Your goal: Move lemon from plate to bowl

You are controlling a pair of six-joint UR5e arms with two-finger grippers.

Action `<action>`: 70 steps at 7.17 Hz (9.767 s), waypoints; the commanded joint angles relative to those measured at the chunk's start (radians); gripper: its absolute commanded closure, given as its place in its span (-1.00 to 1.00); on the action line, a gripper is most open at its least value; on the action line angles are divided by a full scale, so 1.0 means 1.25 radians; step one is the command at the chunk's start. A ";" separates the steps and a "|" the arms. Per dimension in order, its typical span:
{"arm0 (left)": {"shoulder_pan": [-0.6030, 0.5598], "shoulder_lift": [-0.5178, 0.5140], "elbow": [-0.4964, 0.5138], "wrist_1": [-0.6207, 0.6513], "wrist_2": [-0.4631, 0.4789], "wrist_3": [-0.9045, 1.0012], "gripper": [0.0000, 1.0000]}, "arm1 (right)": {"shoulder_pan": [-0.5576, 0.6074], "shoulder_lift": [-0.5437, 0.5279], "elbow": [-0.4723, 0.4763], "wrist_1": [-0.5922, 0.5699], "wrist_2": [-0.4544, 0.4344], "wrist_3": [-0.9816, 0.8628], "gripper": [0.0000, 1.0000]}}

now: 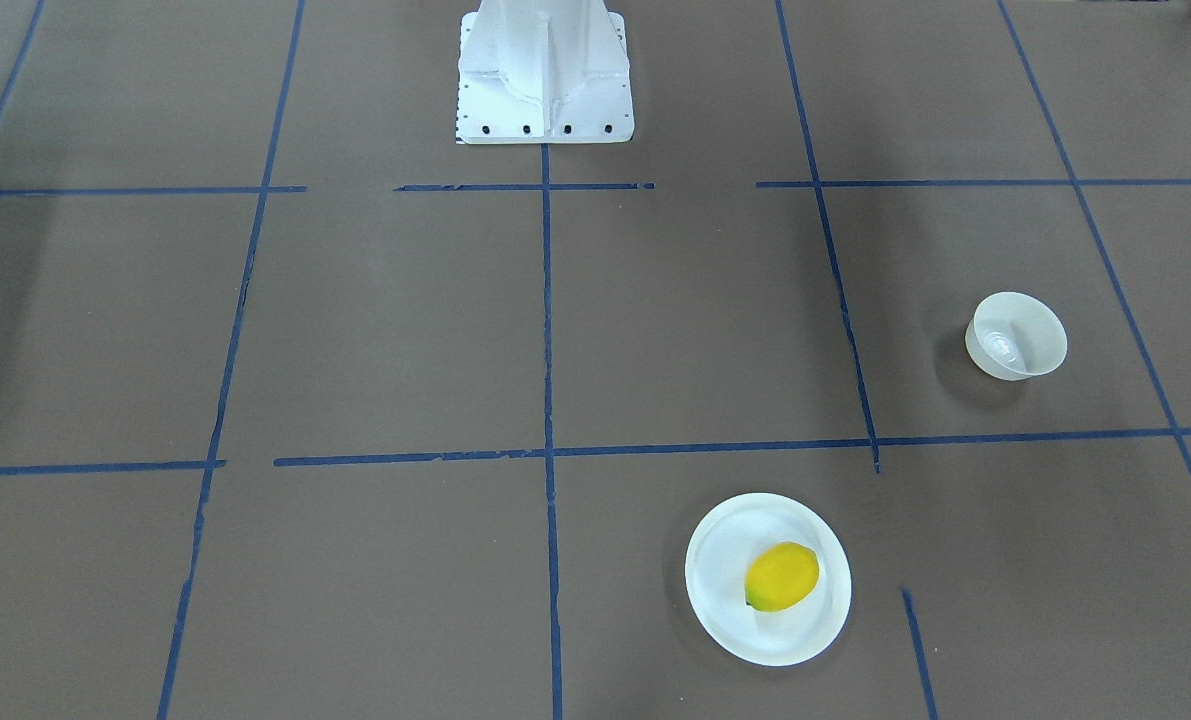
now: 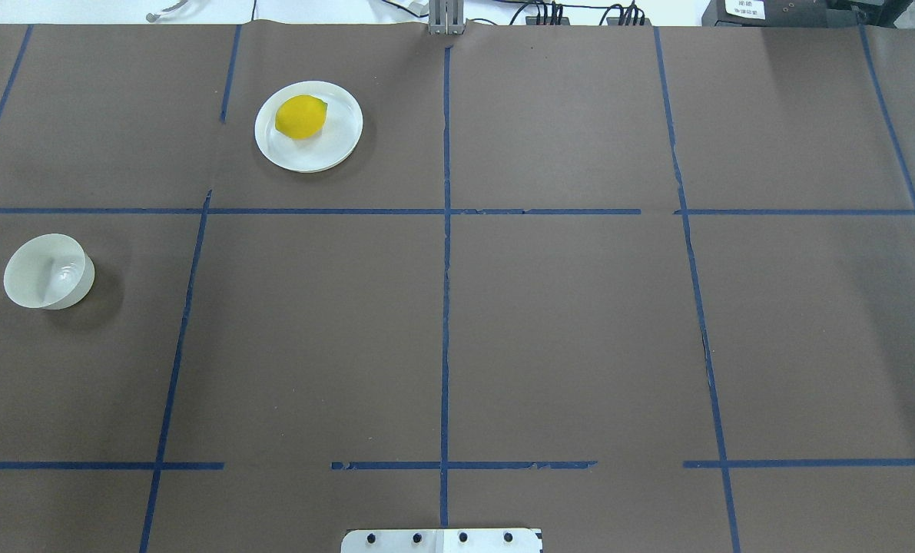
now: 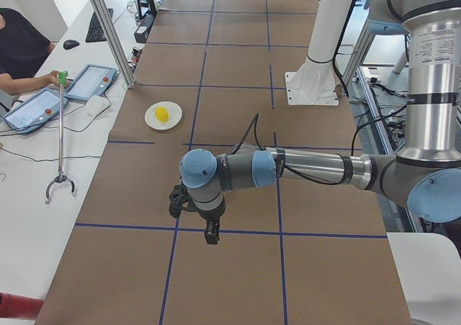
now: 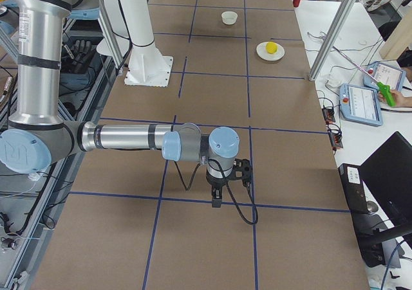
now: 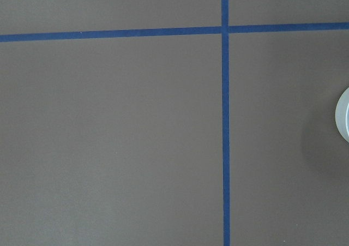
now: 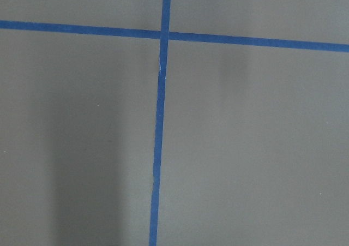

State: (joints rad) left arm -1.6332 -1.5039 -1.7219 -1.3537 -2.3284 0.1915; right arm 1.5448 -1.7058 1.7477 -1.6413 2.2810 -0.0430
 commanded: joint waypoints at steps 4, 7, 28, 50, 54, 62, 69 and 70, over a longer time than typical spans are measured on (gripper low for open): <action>0.056 -0.035 0.009 -0.223 0.006 -0.008 -1.00 | 0.000 0.000 0.000 0.000 0.000 0.000 -1.00; 0.175 -0.167 0.001 -0.255 -0.001 -0.116 -1.00 | 0.000 0.000 0.000 0.000 0.000 0.000 -1.00; 0.560 -0.849 0.847 -0.720 0.159 -0.590 -1.00 | 0.000 0.000 0.001 0.000 0.000 0.000 -1.00; 0.427 -0.190 0.168 -0.627 0.077 -0.796 1.00 | 0.000 0.000 0.000 0.000 -0.001 0.000 -1.00; 0.425 -0.098 0.145 -0.672 0.078 -0.795 1.00 | 0.000 0.000 0.000 0.000 0.000 0.000 -1.00; 0.444 -0.024 0.094 -0.669 0.067 -0.793 1.00 | 0.000 0.000 0.000 0.000 0.000 0.000 -1.00; 0.450 -0.052 0.085 -0.661 0.031 -0.788 -1.00 | 0.000 0.000 0.000 0.000 0.000 0.000 -1.00; 0.450 -0.057 0.068 -0.656 0.029 -0.783 -1.00 | 0.000 0.000 0.000 0.000 0.000 0.000 -1.00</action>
State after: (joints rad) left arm -1.0708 -1.5639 -1.6172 -2.1817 -2.2885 -0.7923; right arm 1.5447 -1.7058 1.7472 -1.6414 2.2806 -0.0430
